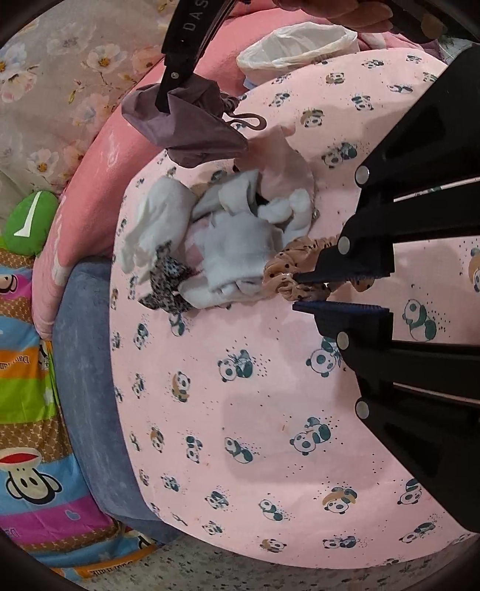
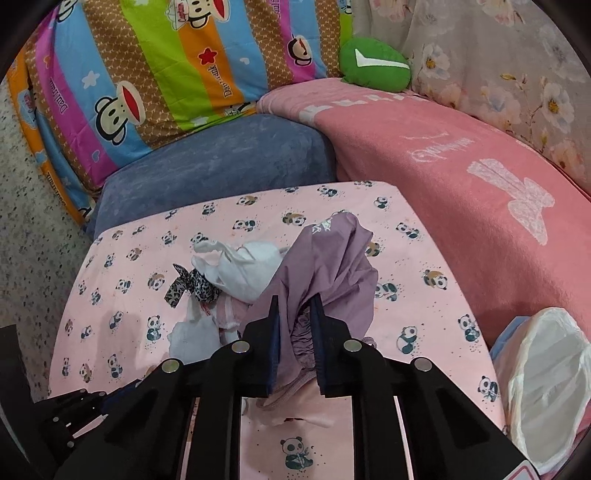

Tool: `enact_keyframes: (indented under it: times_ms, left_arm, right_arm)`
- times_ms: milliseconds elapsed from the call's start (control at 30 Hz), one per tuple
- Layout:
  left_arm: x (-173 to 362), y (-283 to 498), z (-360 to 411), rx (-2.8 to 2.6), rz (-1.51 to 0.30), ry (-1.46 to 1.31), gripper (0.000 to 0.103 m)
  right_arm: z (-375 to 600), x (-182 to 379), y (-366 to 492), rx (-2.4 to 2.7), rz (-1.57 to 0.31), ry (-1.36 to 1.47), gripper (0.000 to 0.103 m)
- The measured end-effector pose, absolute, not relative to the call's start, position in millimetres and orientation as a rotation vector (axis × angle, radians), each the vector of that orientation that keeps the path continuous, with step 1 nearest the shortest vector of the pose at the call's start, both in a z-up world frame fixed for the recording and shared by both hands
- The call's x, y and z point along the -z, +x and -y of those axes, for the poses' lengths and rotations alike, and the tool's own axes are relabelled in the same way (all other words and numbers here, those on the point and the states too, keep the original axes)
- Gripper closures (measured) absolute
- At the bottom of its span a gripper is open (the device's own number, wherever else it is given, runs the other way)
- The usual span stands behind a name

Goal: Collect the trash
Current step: 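Carry the scrunchie and purple cloth with both grippers over the white bin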

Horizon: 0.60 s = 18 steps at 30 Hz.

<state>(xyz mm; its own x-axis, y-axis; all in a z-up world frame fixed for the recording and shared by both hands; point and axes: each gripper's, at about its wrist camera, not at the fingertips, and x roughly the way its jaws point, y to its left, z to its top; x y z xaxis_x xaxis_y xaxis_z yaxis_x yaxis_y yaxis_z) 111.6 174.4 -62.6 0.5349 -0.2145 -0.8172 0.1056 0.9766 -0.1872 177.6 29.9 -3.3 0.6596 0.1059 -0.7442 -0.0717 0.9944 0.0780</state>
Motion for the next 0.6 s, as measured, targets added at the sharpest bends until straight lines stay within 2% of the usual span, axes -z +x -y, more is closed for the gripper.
enact_keyframes:
  times_ms: [367,600]
  left_arm:
    - [-17,111,-107,0.327,-0.826,-0.060,0.094]
    - [-50,99,-36,0.450,-0.757,-0.001,0.094]
  right_arm:
    - [45,-78,135,-0.037,-0.686,0.111,0.087]
    - [109,-107,101,0.049,-0.617,0.141,0.087]
